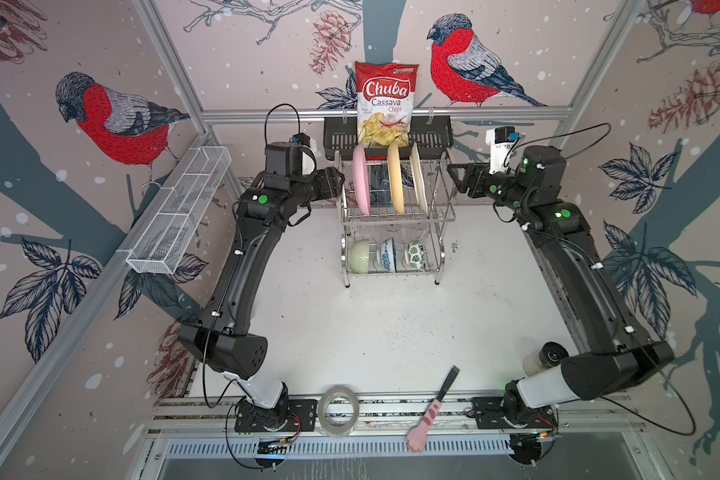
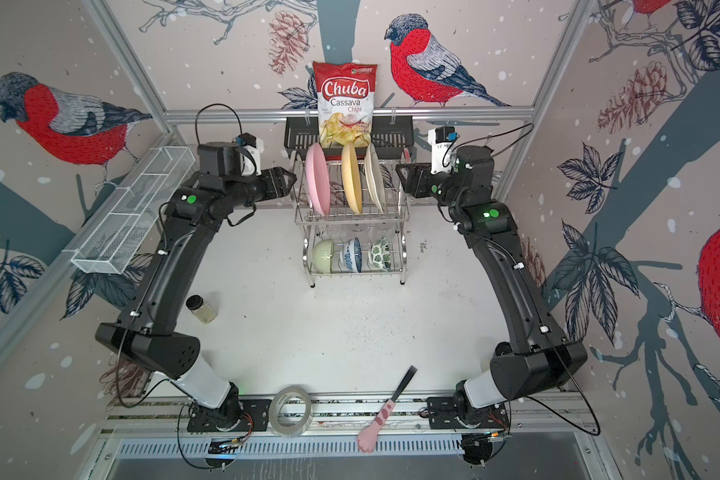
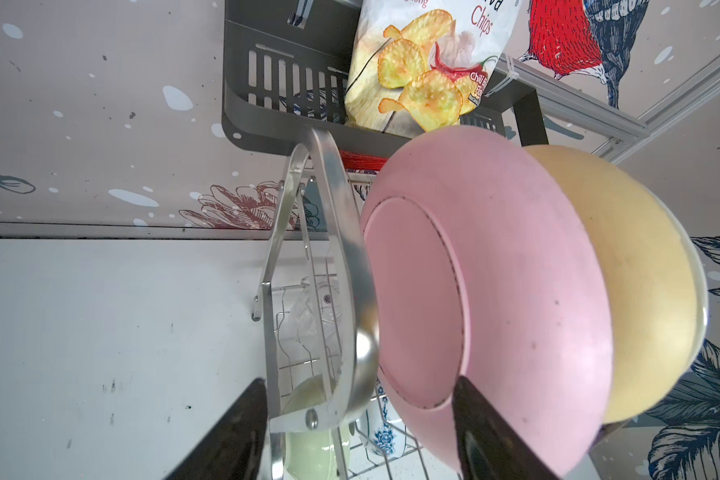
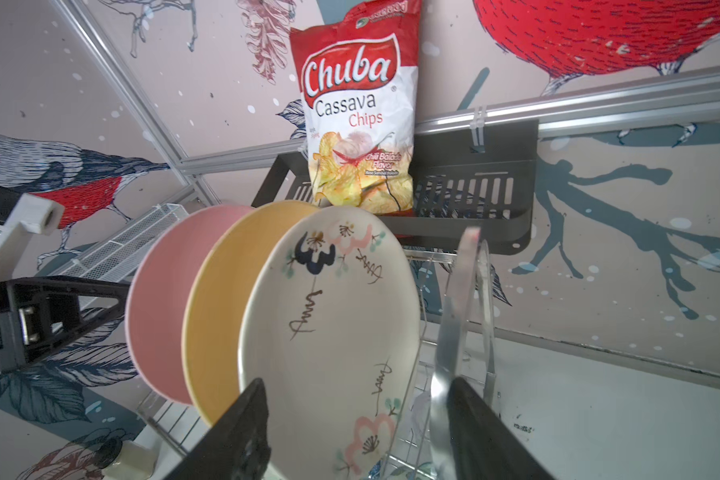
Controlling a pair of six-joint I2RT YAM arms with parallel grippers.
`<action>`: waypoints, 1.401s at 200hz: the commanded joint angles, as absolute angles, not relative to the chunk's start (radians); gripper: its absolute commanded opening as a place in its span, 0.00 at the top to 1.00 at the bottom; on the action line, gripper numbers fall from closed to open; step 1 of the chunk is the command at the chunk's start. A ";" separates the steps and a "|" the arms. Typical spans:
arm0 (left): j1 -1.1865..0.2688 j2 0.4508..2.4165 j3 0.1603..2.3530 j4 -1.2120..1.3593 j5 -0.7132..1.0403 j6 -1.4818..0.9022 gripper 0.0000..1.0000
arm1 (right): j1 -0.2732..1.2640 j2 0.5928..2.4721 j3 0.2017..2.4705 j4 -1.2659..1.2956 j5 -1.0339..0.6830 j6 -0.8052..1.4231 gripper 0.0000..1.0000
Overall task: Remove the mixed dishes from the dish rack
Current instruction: 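Close right gripper on the white plate rim and lift it upward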
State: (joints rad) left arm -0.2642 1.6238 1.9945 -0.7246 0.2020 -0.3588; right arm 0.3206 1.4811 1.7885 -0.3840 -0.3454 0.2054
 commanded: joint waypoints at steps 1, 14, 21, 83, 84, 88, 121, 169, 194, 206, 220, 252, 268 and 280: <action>-0.262 1.586 1.929 -0.687 0.203 -0.347 0.34 | 0.364 1.483 1.815 -0.410 -0.373 0.147 0.37; -0.263 1.564 1.877 -0.682 0.207 -0.346 0.34 | 0.398 1.494 1.833 -0.429 -0.358 0.118 0.39; -0.263 1.552 1.853 -0.677 0.207 -0.345 0.34 | 0.412 1.501 1.842 -0.436 -0.349 0.107 0.41; -0.266 1.540 1.778 -0.664 0.218 -0.339 0.34 | 0.442 1.636 1.982 -0.494 -0.345 0.095 0.57; -0.267 1.541 1.778 -0.663 0.218 -0.339 0.34 | 0.442 1.638 1.984 -0.495 -0.345 0.094 0.57; -0.267 1.544 1.779 -0.662 0.218 -0.339 0.34 | 0.443 1.646 1.991 -0.496 -0.345 0.093 0.58; -0.265 1.570 1.801 -0.664 0.214 -0.336 0.35 | 0.458 1.701 2.045 -0.516 -0.351 0.083 0.60; -0.266 1.597 1.814 -0.659 0.214 -0.337 0.36 | 0.463 1.752 2.071 -0.517 -0.331 0.083 0.67; -0.267 1.616 1.828 -0.663 0.216 -0.334 0.36 | 0.461 1.781 2.090 -0.519 -0.324 0.087 0.70; -0.267 1.625 1.837 -0.665 0.217 -0.333 0.36 | 0.461 1.796 2.104 -0.522 -0.324 0.089 0.73; -0.267 1.634 1.845 -0.666 0.218 -0.331 0.37 | 0.462 1.808 2.113 -0.525 -0.321 0.092 0.74; -0.267 1.649 1.863 -0.671 0.218 -0.329 0.37 | 0.462 1.823 2.120 -0.526 -0.291 0.102 0.78; -0.267 1.652 1.865 -0.673 0.219 -0.331 0.37 | 0.462 1.828 2.119 -0.531 -0.279 0.106 0.81; -0.266 1.652 1.866 -0.672 0.218 -0.331 0.37 | 0.462 1.830 2.116 -0.532 -0.275 0.111 0.83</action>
